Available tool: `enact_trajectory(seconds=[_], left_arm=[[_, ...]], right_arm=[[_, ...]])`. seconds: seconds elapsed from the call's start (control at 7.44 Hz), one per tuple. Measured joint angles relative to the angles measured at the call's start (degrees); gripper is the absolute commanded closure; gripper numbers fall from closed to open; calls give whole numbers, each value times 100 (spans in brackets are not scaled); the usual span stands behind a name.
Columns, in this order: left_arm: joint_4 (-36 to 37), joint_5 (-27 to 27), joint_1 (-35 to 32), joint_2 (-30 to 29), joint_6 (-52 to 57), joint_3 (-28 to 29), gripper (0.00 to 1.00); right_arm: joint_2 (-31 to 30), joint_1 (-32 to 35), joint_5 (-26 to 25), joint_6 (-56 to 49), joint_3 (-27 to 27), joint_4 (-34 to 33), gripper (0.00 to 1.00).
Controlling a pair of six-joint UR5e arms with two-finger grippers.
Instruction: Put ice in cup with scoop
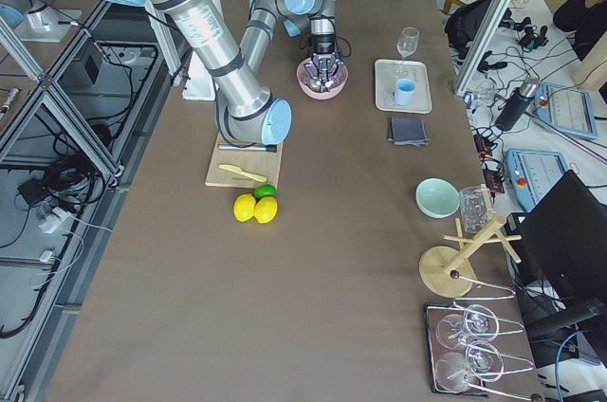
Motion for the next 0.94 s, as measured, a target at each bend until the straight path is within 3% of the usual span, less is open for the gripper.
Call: enact_trajectory(seconds=[0.94], left_arm=[[-20, -8, 0, 8, 0, -8, 2]], right_arm=[[509, -36, 22, 383, -896, 36, 100]])
